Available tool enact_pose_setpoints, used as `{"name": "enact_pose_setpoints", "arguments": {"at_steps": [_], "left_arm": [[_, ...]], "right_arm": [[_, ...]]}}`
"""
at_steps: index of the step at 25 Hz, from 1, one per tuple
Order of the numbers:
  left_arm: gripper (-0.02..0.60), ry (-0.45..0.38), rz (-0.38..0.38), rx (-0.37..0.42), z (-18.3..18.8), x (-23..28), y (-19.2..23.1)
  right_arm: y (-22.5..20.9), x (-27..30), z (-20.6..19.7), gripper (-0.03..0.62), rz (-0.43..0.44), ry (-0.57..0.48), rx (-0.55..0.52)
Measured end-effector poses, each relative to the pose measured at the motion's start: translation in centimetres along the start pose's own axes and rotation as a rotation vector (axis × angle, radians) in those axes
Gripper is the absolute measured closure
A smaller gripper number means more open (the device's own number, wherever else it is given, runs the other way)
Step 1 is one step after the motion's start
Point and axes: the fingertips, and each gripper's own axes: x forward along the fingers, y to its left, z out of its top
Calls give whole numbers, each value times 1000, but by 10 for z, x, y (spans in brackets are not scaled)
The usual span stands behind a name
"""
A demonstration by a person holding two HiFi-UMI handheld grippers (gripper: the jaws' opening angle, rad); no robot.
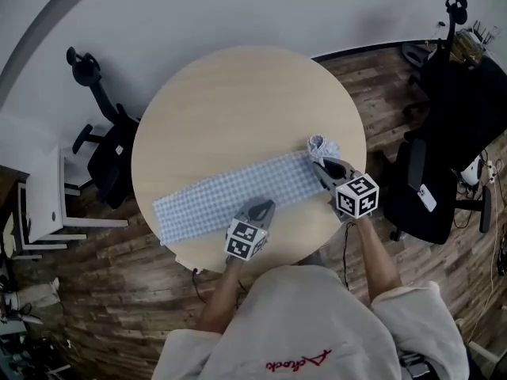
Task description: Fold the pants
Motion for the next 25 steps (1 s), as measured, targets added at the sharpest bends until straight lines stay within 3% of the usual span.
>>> {"name": "enact_pose_setpoints", "arguments": {"at_steps": [5,7,13,19,25], "left_arm": [[544,11,50,-37,-20,-23,12],[543,16,66,-47,-27,-30,18],[544,21,71,-47,-29,-34,21],[543,15,17,-12,-12,-16,12],[543,25,-63,43,9,16,-4]], "right_arm": [[41,38,-83,519,23,236,-166],[52,48,-109,512,49,305,-184],[76,56,-149,400,164,437,-217],[66,45,-108,388,114,292,-135],[-21,8,-75,388,-146,120,117]]}}
